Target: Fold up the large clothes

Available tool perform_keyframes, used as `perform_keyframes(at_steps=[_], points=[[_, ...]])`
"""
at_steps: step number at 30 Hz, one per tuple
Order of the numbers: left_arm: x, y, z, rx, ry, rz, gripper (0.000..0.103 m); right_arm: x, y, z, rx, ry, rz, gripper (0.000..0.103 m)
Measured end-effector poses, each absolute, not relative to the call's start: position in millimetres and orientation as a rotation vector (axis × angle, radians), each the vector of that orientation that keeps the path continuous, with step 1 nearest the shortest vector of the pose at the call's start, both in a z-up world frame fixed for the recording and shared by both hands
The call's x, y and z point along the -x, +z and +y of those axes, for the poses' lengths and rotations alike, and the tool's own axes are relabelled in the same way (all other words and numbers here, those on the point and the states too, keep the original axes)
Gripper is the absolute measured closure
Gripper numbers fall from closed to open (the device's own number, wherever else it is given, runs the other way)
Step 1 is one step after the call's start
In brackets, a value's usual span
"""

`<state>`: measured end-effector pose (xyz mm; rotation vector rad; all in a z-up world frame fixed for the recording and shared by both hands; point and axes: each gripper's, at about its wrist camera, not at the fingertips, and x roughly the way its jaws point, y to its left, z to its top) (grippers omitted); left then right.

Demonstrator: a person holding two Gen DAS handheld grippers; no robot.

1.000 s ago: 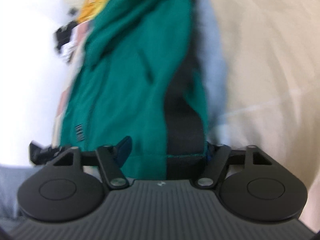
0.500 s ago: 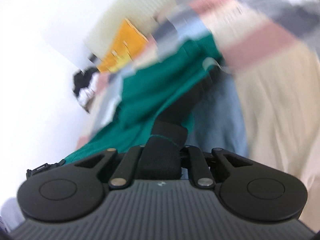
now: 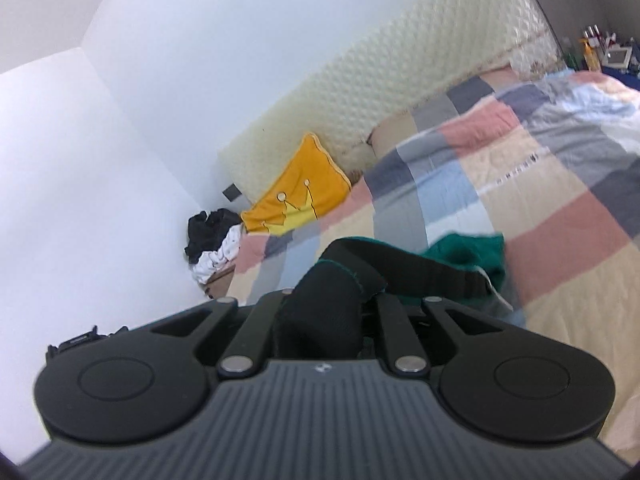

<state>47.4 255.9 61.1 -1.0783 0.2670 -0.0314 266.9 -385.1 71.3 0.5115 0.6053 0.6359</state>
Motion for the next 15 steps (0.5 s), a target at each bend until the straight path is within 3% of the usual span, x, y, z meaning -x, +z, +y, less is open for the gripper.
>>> perform_keyframes(at_steps=[7, 15], points=[[-23, 95, 244, 1.030, -0.074, 0.292, 0.093, -245, 80, -404, -0.545, 0.624, 0.588, 0.092], [46, 16, 220, 1.137, -0.113, 0.361, 0.093, -188, 34, -434, -0.633, 0.611, 0.651, 0.092]])
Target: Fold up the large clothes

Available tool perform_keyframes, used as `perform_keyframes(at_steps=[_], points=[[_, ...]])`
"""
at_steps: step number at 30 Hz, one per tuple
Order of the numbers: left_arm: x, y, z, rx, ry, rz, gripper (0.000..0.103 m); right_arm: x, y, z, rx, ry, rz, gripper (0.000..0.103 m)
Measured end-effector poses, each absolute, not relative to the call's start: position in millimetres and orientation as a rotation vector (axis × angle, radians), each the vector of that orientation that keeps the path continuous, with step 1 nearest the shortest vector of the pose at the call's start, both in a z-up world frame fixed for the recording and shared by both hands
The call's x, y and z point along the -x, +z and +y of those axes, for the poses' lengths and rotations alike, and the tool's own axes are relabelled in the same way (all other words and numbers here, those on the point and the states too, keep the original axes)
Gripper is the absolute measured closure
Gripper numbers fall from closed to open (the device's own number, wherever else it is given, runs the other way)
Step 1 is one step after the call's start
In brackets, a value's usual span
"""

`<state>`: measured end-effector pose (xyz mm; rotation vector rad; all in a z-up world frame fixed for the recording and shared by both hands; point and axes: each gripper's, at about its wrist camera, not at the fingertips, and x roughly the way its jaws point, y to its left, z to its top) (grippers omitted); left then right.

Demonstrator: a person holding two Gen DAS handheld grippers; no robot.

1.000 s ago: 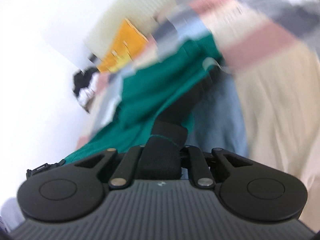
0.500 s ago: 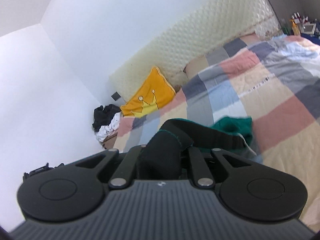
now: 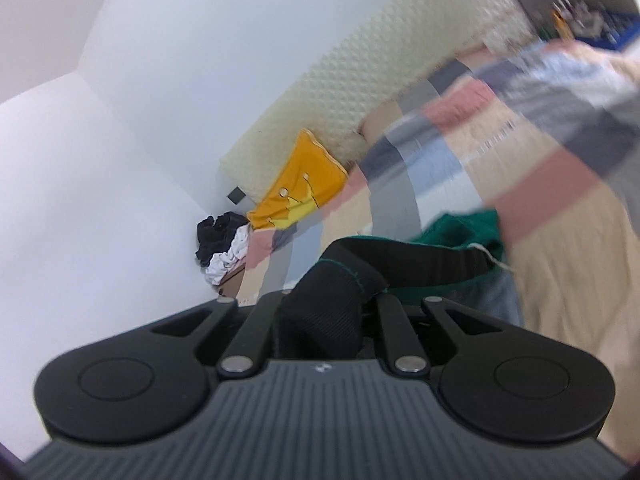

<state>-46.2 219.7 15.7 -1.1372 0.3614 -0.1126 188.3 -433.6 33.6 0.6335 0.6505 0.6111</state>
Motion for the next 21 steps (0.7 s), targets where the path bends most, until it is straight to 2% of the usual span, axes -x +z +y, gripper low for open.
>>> perform_keyframes(at_steps=[4, 7, 15, 21], points=[[40, -17, 217, 1.165, -0.086, 0.399, 0.093, -193, 7, -432, -0.662, 0.579, 0.709, 0.091], [9, -27, 227, 1.169, -0.054, 0.385, 0.093, -218, -5, -425, -0.705, 0.556, 0.716, 0.091], [-122, -20, 236, 1.124, 0.052, 0.337, 0.093, -322, -23, -400, -0.826, 0.403, 0.684, 0.091], [-218, -34, 236, 1.063, 0.182, 0.348, 0.093, -390, -76, -382, -0.927, 0.225, 0.711, 0.091]])
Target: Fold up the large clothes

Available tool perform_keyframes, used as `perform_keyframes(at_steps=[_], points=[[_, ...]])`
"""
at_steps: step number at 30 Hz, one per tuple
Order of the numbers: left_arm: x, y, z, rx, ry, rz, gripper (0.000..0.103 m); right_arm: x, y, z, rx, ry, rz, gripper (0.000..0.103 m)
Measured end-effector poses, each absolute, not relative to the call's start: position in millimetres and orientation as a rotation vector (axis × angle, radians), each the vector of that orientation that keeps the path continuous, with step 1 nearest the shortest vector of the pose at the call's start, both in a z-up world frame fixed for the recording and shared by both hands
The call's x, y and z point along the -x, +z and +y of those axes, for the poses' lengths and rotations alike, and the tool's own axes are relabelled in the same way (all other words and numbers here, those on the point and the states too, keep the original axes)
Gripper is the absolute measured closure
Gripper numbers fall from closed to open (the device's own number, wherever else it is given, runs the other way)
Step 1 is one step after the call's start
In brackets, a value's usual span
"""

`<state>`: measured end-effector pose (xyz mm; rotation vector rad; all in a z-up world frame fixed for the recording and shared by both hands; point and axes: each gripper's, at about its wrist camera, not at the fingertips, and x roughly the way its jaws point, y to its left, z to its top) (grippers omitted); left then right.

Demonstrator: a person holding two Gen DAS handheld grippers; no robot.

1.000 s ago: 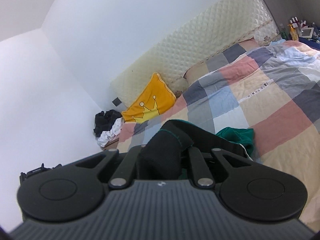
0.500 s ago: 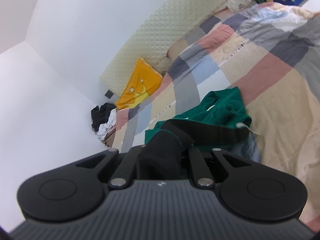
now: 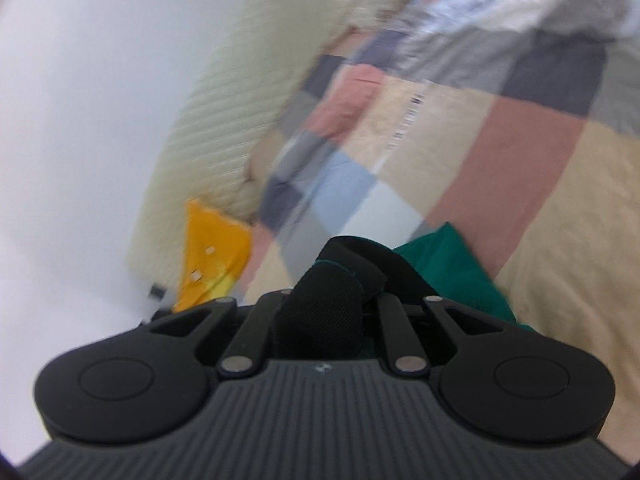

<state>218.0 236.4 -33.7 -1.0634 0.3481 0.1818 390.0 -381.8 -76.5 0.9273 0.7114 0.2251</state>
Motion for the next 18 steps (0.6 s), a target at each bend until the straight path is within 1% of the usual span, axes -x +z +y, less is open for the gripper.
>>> perform_keyframes(at_steps=[7, 12, 18], points=[[-302, -98, 253, 1.057, 0.256, 0.393, 0.093, -439, -116, -367, -0.862, 0.209, 0.710, 0.091], [-341, -135, 261, 1.038, 0.266, 0.396, 0.093, -468, -147, -369, -0.874, 0.222, 0.707, 0.091], [-385, -180, 270, 1.013, 0.301, 0.427, 0.092, -507, -189, -360, -0.865, 0.185, 0.768, 0.091]])
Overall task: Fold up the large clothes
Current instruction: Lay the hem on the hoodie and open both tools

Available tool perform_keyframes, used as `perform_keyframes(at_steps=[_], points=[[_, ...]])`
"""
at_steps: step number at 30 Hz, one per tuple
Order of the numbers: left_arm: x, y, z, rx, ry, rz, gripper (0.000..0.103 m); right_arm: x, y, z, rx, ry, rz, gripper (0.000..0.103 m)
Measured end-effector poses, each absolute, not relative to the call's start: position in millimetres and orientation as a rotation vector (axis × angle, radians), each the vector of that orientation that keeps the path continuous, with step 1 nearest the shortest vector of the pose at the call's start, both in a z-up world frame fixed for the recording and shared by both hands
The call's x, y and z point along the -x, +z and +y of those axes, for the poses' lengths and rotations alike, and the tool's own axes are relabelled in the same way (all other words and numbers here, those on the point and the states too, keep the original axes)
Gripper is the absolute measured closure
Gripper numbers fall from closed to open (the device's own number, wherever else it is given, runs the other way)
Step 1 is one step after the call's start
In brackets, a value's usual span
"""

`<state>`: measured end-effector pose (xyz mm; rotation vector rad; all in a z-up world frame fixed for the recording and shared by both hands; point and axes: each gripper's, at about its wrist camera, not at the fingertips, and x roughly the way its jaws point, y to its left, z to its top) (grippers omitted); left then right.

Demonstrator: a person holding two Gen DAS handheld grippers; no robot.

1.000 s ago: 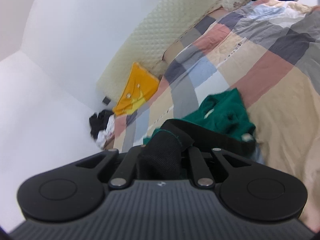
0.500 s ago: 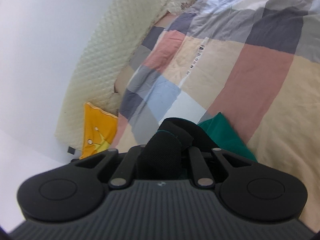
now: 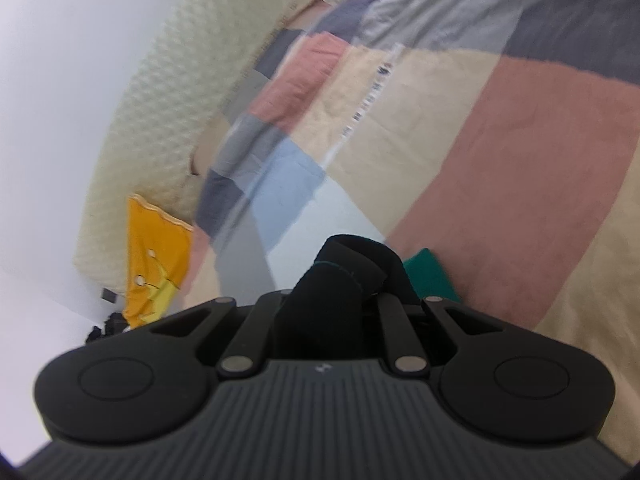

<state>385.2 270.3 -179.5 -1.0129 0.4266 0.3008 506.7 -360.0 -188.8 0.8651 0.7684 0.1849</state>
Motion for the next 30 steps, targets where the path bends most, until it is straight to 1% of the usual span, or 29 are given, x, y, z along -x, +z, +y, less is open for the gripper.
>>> perform_keyframes(at_steps=[6, 9, 12, 13, 15, 16, 17, 18, 19, 20, 21, 26, 30], points=[[-406, -207, 268, 0.945, 0.331, 0.474, 0.092, -523, -215, -354, -0.849, 0.160, 0.832, 0.091], [-406, -206, 266, 0.916, 0.332, 0.478, 0.092, -522, -217, -354, -0.853, 0.156, 0.840, 0.090], [-400, -198, 261, 0.903, 0.339, 0.477, 0.089, -517, -217, -359, -0.896, 0.172, 0.844, 0.087], [-398, -195, 260, 0.905, 0.337, 0.478, 0.086, -516, -217, -361, -0.906, 0.182, 0.842, 0.085], [-391, -186, 257, 0.907, 0.322, 0.478, 0.067, -513, -214, -362, -0.894, 0.191, 0.853, 0.081], [-388, -181, 256, 0.902, 0.309, 0.469, 0.044, -512, -212, -361, -0.889, 0.198, 0.856, 0.077], [-384, -175, 254, 0.897, 0.294, 0.460, 0.034, -509, -207, -360, -0.881, 0.209, 0.852, 0.070], [-380, -169, 251, 0.891, 0.273, 0.448, 0.034, -507, -202, -359, -0.871, 0.222, 0.843, 0.058], [-376, -163, 249, 0.883, 0.251, 0.437, 0.034, -505, -196, -358, -0.858, 0.238, 0.833, 0.050], [-372, -156, 245, 0.868, 0.230, 0.429, 0.033, -501, -189, -356, -0.842, 0.255, 0.818, 0.030], [-369, -149, 240, 0.850, 0.216, 0.423, 0.033, -497, -182, -354, -0.825, 0.268, 0.796, 0.018], [-362, -127, 205, 0.735, 0.102, 0.450, 0.033, -469, -140, -344, -0.728, 0.327, 0.646, 0.018], [-362, -121, 164, 0.575, 0.024, 0.520, 0.033, -450, -122, -319, -0.589, 0.414, 0.632, 0.019]])
